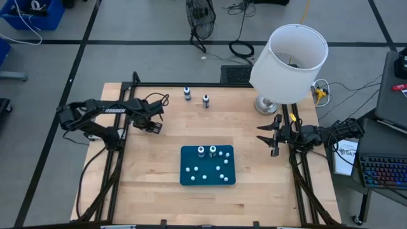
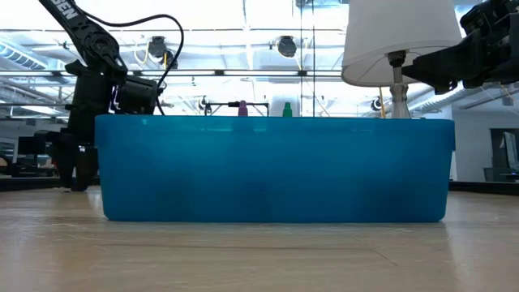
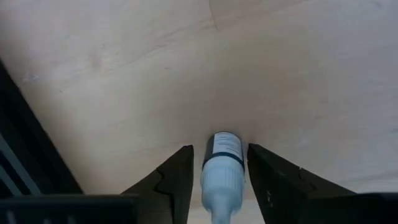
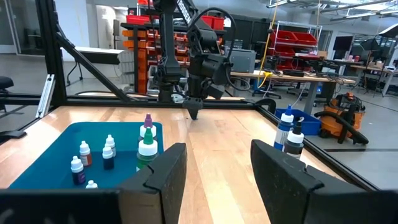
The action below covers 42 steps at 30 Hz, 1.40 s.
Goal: Pick & Place food coloring
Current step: Put the small purple food coloring bottle into the blue bin
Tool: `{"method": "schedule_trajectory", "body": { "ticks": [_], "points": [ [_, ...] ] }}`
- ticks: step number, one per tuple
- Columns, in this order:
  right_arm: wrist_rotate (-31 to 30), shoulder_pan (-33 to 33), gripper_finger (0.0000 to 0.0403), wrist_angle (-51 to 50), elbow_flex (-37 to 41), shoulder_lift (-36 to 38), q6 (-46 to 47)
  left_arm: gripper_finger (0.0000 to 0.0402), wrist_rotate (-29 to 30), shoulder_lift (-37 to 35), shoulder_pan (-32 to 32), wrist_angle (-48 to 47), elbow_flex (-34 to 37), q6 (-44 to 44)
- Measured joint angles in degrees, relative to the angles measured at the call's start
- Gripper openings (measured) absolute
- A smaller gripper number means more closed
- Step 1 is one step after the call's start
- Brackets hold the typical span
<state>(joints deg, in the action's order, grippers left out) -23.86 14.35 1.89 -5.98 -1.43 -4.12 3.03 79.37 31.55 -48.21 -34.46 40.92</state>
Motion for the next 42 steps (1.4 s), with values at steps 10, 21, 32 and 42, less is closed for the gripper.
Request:
{"method": "schedule_trajectory", "body": {
  "ticks": [10, 21, 32, 42],
  "points": [
    [0.00, -0.02, 0.0167, 0.00, 0.00, 0.00, -0.01, 0.0152, 0.50, 0.13, -0.02, 0.09, -0.59, -0.54],
    [0.00, 0.00, 0.0167, 0.00, 0.00, 0.00, -0.02, 0.0152, -0.13, 0.13, -0.02, 0.07, -0.61, -1.63],
    [0.00, -0.01, 0.0167, 0.00, 0.00, 0.00, -0.02, 0.0152, -0.52, 0.13, -0.02, -1.75, -0.68, -1.81],
    [0.00, -0.02, 0.0167, 0.00, 0.00, 0.00, -0.01, 0.0152, -0.02, 0.12, -0.02, -2.38, -0.66, -2.25]
  ]
}}
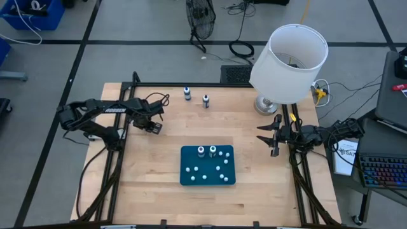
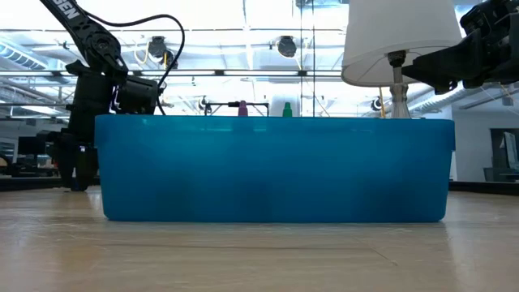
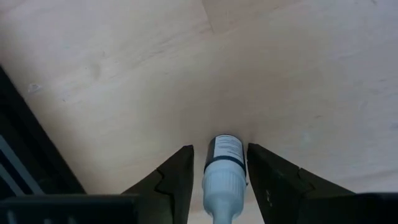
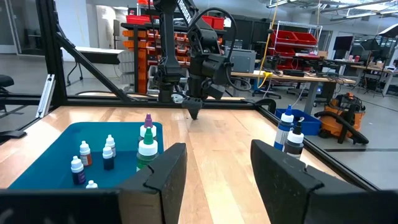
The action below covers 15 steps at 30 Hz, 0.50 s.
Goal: Pick & Place food coloring
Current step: Put the small purple food coloring bottle into the blue bin
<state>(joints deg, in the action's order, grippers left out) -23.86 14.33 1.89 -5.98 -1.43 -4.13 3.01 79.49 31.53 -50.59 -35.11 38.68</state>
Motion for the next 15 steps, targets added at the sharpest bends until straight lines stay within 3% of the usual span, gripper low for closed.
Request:
{"method": "schedule_trajectory", "body": {
  "ticks": [15],
  "points": [
    [0.00, 0.00, 0.0167, 0.00, 0.00, 0.00, 0.01, 0.0152, 0.02, -2.99, 0.00, -0.33, 0.04, 0.22]
  ]
}}
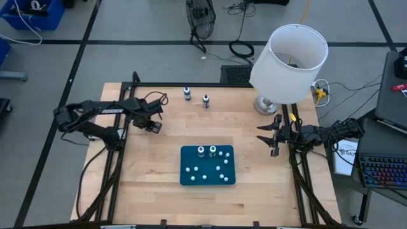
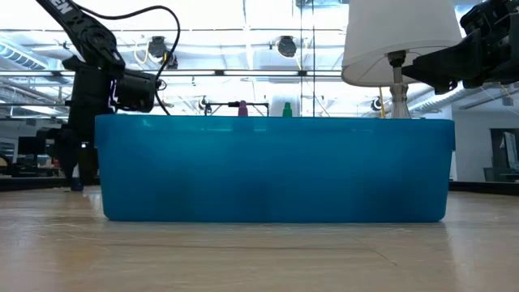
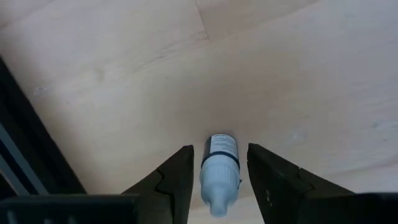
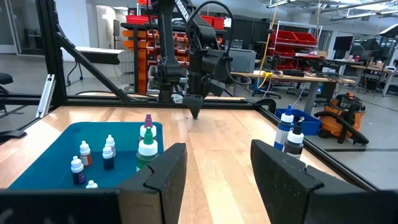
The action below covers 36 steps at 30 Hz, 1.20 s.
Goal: Pick & Place food coloring
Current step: Put the small purple food coloring bottle into the blue bin
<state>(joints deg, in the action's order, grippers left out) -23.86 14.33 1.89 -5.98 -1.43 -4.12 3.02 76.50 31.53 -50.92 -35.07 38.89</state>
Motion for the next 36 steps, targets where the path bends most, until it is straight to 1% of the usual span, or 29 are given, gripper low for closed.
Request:
{"method": "schedule_trajectory", "body": {
  "ticks": [16, 27, 30, 34, 36],
  "points": [
    [0.00, 0.00, 0.0167, 0.01, 0.00, 0.00, 0.00, 0.0152, 0.03, -0.47, -0.02, 0.09, 0.00, 1.77],
    [0.00, 0.01, 0.0167, 0.01, 0.00, 0.00, -0.02, 0.0149, 0.03, -0.47, -1.36, -0.58, 0.00, 2.12],
    [0.01, 0.01, 0.0167, 0.02, 0.00, 0.01, -0.02, 0.0128, 0.36, -0.47, -1.36, -0.56, 0.00, 1.94],
    [0.01, 0.02, 0.0167, 0.00, 0.01, 0.02, -0.02, 0.0079, 1.13, -0.47, -1.36, -0.52, -0.04, 1.71],
    [0.01, 0.01, 0.0167, 0.01, 0.00, 0.00, -0.01, 0.0071, 1.27, -0.47, -1.36, -0.43, -0.07, 0.83]
  ]
}}
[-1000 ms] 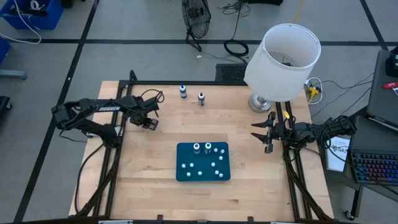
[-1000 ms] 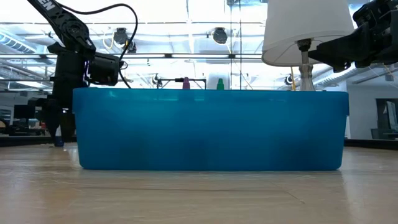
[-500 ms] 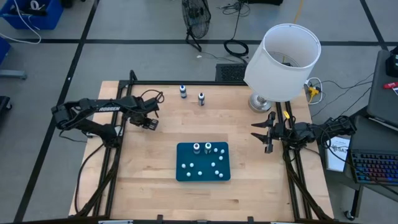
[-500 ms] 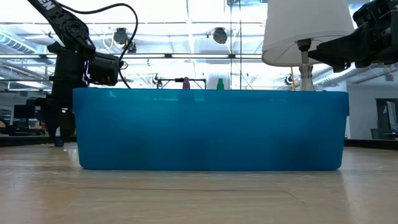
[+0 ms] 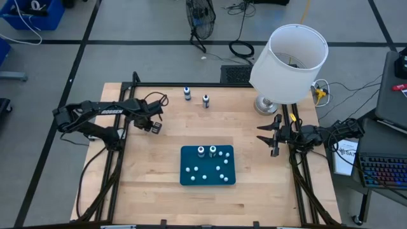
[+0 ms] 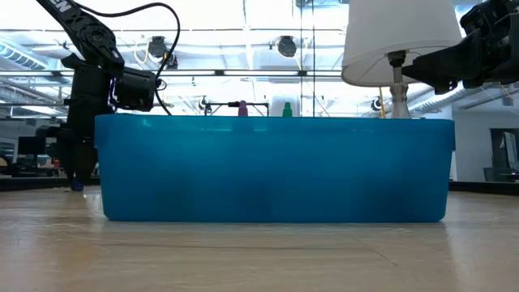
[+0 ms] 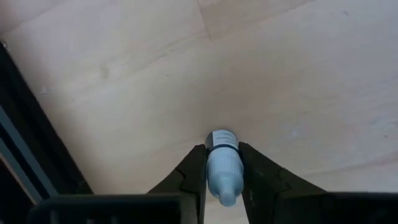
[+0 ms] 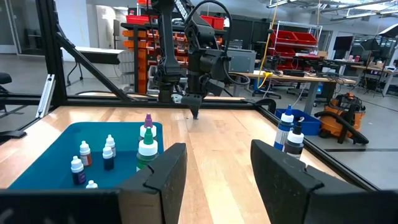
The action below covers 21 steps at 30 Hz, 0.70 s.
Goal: Pick & Place food coloring
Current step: Put the small purple food coloring bottle into the blue bin
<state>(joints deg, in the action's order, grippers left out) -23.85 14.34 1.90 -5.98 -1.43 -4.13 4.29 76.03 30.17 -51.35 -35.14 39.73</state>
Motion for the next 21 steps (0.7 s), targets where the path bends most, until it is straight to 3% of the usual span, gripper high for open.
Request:
{"method": "schedule_trajectory", "body": {
  "ticks": [5, 10, 16, 21],
  "points": [
    [0.01, -0.01, 0.0167, 0.01, 0.00, 0.02, -0.01, 0.0071, -2.64, 0.00, -2.49, 0.51, -0.14, -2.19],
    [0.00, 0.00, 0.0167, 0.01, 0.00, 0.01, 0.01, 0.0071, -4.62, 0.02, -12.12, 0.46, -4.40, -0.89],
    [0.00, -0.01, 0.0167, 0.01, 0.02, 0.02, 0.01, 0.0071, -2.12, 0.02, -28.31, 0.48, -17.11, 3.65],
    [0.01, 0.01, 0.0167, -0.01, 0.00, 0.00, 0.01, 0.0071, 3.91, 2.64, -40.30, 1.49, -30.20, 4.67]
  ]
}}
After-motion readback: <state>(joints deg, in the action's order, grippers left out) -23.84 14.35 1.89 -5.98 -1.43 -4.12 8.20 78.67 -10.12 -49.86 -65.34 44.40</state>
